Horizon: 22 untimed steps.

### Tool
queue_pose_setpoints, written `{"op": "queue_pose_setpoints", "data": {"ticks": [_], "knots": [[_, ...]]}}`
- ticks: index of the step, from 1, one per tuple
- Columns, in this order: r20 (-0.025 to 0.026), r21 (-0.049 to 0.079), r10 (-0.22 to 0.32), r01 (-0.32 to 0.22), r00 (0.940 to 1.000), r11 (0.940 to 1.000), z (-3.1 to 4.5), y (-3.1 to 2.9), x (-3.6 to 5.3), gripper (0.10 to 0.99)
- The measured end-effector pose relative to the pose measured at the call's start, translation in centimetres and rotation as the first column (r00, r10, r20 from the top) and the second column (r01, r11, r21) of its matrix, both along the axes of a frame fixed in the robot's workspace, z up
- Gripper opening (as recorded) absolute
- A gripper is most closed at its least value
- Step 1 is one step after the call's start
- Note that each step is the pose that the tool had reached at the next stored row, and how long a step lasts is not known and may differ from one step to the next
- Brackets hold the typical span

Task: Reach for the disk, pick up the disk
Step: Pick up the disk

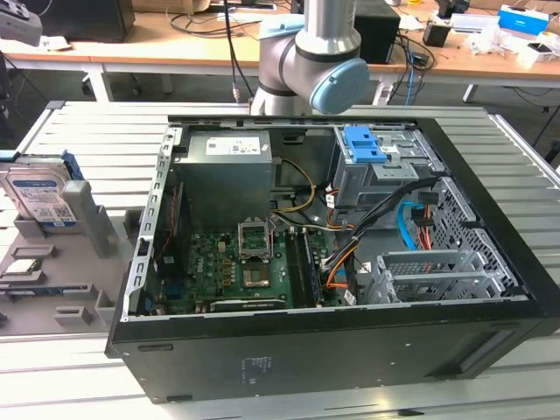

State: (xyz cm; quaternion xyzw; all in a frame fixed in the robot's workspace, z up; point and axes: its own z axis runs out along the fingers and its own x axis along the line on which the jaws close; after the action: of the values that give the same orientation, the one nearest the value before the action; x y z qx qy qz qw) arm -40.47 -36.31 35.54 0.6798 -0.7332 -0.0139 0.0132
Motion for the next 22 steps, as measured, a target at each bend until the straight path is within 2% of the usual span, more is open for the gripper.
{"op": "queue_pose_setpoints", "data": {"ticks": [13,18,22], "knots": [[0.0000,0.000,0.000,0.000,1.0000,1.0000,-0.73,0.18,-0.01,0.482],[0.0002,0.000,0.005,-0.005,1.0000,1.0000,-1.47,1.00,-0.23,0.482],[0.0001,0.000,0.019,-0.019,0.9998,0.9998,-2.33,1.08,-0.39,0.482]]}}
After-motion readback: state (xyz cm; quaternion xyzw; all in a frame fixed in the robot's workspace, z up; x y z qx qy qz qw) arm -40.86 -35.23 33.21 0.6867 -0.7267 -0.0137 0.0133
